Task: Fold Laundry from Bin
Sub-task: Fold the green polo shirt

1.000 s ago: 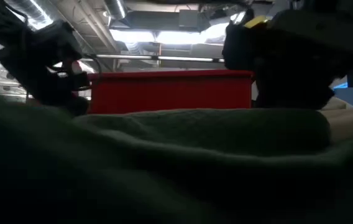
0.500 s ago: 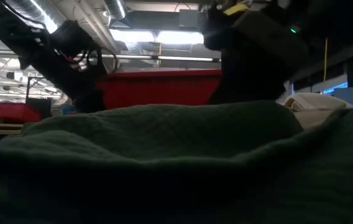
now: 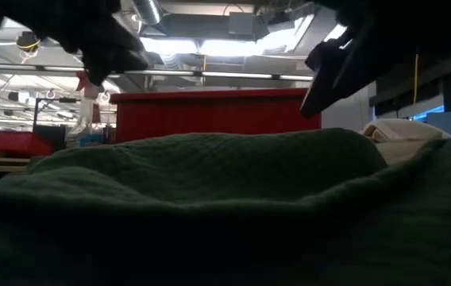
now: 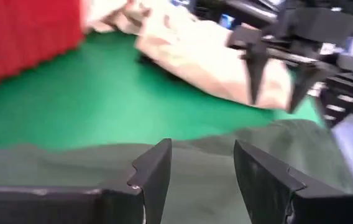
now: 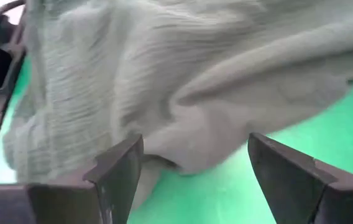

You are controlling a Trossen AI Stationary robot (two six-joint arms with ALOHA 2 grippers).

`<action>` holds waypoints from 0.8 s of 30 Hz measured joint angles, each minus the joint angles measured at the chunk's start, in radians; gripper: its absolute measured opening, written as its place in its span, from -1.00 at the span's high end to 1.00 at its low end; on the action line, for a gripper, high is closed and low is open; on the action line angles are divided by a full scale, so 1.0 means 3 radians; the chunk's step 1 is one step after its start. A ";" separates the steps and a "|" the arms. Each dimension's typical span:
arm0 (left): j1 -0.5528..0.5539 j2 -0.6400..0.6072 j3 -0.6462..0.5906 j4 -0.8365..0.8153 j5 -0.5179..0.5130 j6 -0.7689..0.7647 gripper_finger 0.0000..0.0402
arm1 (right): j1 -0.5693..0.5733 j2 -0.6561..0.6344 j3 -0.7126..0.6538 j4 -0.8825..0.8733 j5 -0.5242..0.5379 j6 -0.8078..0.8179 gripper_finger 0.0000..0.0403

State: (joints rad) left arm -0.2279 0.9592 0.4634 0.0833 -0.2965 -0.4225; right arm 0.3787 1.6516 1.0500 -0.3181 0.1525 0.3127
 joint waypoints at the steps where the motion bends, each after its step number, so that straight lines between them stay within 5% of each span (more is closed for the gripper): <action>1: -0.0193 0.0085 0.0049 0.0009 -0.0139 -0.0116 0.16 | 0.0042 0.0001 0.0001 0.0022 0.0004 0.0001 -0.45; 9: -0.1250 0.1187 0.0471 0.0153 -0.0859 -0.0951 0.16 | 0.0406 -0.0001 0.0002 -0.0125 0.0031 -0.0010 -0.45; 17: -0.1562 0.2334 0.1522 -0.0120 -0.0637 -0.0875 0.16 | 0.0603 -0.0011 0.0002 -0.0380 0.0033 0.0014 -0.45; 24: -0.1623 0.2634 0.1949 -0.0484 -0.0461 -0.0832 0.16 | 0.0615 -0.0010 0.0002 -0.0168 0.0037 0.0166 -0.45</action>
State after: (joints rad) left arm -0.7147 1.7494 1.0481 -0.0619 -0.4348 -0.6721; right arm 0.5632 1.6485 1.0508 -0.3685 0.1635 0.3626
